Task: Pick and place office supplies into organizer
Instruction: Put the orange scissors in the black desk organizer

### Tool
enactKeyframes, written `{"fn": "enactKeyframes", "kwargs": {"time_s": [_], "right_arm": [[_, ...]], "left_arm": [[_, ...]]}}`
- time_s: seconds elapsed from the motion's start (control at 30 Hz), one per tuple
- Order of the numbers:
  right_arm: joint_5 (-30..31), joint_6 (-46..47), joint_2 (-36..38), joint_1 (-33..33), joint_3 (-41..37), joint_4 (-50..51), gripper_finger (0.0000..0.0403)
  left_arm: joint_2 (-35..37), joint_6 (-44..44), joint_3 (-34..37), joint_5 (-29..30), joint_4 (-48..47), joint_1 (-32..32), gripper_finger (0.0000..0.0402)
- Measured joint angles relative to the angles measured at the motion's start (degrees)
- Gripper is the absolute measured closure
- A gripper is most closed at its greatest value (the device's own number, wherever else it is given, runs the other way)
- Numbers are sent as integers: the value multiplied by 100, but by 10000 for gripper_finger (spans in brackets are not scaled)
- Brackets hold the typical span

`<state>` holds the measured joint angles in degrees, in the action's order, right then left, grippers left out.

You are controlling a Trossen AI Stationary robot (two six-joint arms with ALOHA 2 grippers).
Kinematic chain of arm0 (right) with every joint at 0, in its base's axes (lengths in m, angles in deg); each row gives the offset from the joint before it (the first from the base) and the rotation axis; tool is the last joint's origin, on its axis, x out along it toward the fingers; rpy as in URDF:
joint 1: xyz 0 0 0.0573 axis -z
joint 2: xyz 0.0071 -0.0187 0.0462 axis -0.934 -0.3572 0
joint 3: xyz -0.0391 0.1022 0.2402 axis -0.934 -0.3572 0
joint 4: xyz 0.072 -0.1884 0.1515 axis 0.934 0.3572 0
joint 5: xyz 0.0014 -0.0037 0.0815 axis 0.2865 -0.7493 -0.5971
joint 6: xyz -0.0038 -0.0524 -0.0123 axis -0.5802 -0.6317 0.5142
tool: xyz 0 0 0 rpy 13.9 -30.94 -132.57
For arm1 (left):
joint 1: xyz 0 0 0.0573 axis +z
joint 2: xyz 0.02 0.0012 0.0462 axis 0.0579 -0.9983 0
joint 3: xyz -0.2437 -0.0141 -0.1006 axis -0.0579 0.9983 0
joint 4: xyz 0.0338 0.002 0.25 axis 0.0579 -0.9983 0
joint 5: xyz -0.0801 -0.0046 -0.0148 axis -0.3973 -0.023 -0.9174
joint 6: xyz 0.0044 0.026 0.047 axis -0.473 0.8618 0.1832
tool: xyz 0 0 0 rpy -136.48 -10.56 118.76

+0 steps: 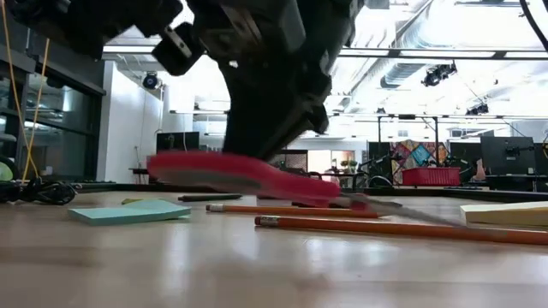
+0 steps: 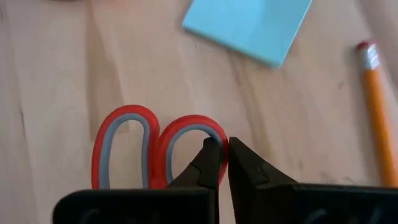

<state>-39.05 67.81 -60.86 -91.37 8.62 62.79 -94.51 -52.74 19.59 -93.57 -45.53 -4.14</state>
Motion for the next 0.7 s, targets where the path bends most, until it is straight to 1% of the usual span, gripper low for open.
{"fn": "enactKeyframes", "kwargs": {"time_s": [0.07,0.17,0.23,0.33,0.4,0.5,0.6,0.7], "right_arm": [[-17,-10,11,30,56,-32,402],[-60,41,31,57,60,-52,399],[-38,109,79,63,52,-31,399],[6,143,185,88,51,-44,400],[10,99,250,117,51,-77,400],[61,-75,397,218,49,-23,401],[-97,-182,436,303,51,27,402],[-528,-431,373,292,45,-218,400]], "left_arm": [[156,93,-2,377,172,12,328],[564,462,-2,960,60,180,328],[939,715,-2,1211,-203,359,328],[1634,1127,-2,1471,-993,704,328],[2081,1267,-6,1539,-1561,943,328],[2758,1575,4,1451,-2419,1326,328],[3375,1593,-7,1396,-2990,1602,328],[3764,1608,-4,1404,-3384,1706,328]]}}
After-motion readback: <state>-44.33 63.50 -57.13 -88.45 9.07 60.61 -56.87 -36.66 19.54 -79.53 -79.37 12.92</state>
